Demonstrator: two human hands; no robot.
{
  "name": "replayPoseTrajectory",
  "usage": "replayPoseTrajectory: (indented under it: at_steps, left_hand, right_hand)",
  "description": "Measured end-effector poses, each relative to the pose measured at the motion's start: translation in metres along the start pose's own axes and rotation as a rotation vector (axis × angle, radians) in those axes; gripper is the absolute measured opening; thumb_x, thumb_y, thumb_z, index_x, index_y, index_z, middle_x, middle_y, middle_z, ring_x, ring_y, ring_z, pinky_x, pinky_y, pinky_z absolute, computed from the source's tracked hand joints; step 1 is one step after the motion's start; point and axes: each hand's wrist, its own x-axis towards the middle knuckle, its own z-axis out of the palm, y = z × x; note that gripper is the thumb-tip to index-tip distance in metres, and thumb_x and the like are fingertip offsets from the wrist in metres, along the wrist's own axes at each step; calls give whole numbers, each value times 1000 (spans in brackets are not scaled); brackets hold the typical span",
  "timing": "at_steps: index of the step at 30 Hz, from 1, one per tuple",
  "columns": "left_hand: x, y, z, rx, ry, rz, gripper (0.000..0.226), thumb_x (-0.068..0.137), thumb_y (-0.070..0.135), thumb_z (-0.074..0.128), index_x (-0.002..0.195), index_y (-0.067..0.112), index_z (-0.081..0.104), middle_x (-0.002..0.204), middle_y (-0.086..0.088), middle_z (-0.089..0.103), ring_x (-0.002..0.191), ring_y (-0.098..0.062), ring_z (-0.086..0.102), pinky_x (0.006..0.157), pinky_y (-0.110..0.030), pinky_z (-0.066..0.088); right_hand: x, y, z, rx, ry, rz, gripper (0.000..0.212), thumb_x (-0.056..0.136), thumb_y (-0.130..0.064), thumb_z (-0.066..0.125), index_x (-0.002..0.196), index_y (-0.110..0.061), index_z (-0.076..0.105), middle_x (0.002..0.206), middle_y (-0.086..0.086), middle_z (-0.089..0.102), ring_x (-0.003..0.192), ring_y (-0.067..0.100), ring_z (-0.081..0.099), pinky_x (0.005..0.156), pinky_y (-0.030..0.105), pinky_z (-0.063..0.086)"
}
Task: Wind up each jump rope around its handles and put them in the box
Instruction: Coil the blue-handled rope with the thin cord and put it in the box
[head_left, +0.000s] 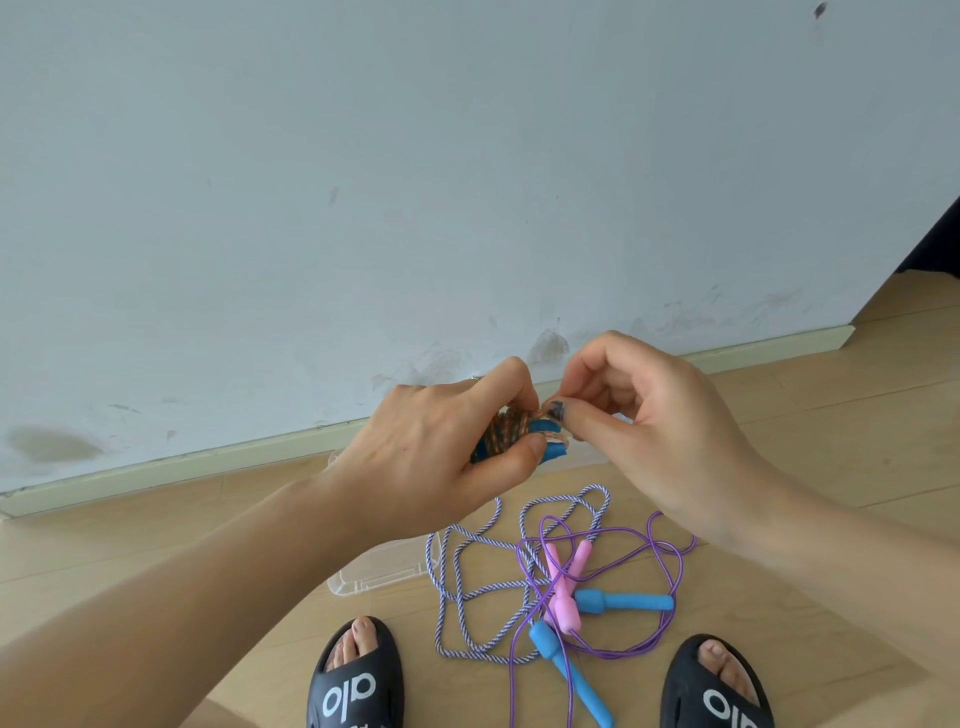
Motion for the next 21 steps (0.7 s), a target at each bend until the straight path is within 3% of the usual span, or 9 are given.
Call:
replayPoseTrajectory:
  at_steps: [5, 10, 16, 21]
  left_hand:
    - [-2, 1, 1, -33, -24, -23, 26, 86, 55, 42, 101, 34, 45, 65, 18, 51, 56, -18, 49, 50, -32, 44]
    - [-1, -1, -2, -171, -46, -105, 28, 82, 57, 42, 100, 35, 44, 68, 10, 64, 61, -19, 57, 56, -37, 48]
    - [4, -2, -7, -106, -28, -26, 27, 85, 56, 43, 100, 34, 46, 64, 18, 55, 57, -18, 50, 52, -34, 45]
    - [4, -1, -6, 5, -17, 32, 24, 87, 52, 43, 100, 32, 45, 63, 22, 44, 57, -20, 44, 46, -29, 38]
  right_hand:
    - [-3, 3, 3, 16, -16, 25, 18, 88, -4, 66, 87, -22, 64, 80, -2, 70, 75, 12, 67, 71, 24, 53]
    - [-5, -2, -4, -26, -73, -14, 19, 87, -1, 69, 90, -19, 64, 87, -8, 74, 87, 8, 71, 77, 14, 50]
    - [-5, -2, 0, 169, 0, 76, 18, 86, 5, 67, 89, -13, 66, 87, 4, 74, 83, 19, 71, 77, 27, 58]
    - [-4, 0, -1, 166, -27, 185, 16, 85, 0, 67, 88, -16, 73, 87, 1, 77, 86, 15, 74, 85, 35, 59]
